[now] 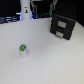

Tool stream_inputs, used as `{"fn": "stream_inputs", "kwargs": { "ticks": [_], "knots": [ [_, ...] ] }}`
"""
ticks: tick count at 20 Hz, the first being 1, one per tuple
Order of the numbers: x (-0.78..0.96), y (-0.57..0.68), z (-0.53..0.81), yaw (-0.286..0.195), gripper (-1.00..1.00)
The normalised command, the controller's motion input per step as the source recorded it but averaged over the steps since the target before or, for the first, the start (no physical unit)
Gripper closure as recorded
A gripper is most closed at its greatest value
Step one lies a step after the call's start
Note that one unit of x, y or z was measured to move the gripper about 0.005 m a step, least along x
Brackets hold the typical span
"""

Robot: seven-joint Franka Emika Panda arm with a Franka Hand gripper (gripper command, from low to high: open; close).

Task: Open the kcup holder, insert the kcup into the holder, and close the kcup holder

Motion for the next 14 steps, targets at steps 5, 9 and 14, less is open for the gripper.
{"fn": "stream_inputs", "kwargs": {
  "ticks": [5,9,14],
  "knots": [
    [-0.28,0.57,0.14,-0.150,-1.00],
    [-0.30,0.65,0.14,-0.179,-1.00],
    [-0.29,0.66,0.04,-0.182,-1.00]
  ]
}}
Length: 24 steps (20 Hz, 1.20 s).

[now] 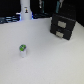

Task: Open the kcup holder, insert the kcup into the holder, and close the kcup holder

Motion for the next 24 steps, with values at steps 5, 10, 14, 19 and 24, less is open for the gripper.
{"fn": "stream_inputs", "kwargs": {
  "ticks": [5,10,14,19,24],
  "knots": [
    [-0.29,0.68,0.00,-0.179,-1.00],
    [-0.26,0.69,-0.05,-0.179,-1.00],
    [-0.24,0.68,-0.15,-0.185,-1.00],
    [-0.23,0.66,-0.24,-0.190,-1.00],
    [-0.23,0.57,-0.32,-0.181,-1.00]
  ]
}}
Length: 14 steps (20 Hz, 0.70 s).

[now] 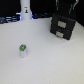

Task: Open the kcup holder, insert the kcup into the holder, and close the kcup holder

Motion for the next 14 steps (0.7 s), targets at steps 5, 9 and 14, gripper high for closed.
{"fn": "stream_inputs", "kwargs": {
  "ticks": [5,9,14],
  "knots": [
    [-0.22,0.37,-0.39,-0.142,-1.00],
    [-0.20,0.13,-0.39,-0.054,-1.00],
    [-0.20,0.09,-0.35,-0.007,-1.00]
  ]
}}
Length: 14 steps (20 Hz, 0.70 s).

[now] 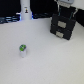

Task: Open the kcup holder, insert the kcup into the holder, and close the kcup holder

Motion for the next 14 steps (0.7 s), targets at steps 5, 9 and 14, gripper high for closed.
{"fn": "stream_inputs", "kwargs": {
  "ticks": [5,9,14],
  "knots": [
    [-0.34,0.04,-0.38,-0.001,-1.00],
    [-0.39,0.06,-0.39,-0.026,-1.00],
    [-0.41,0.03,-0.42,-0.051,-1.00]
  ]
}}
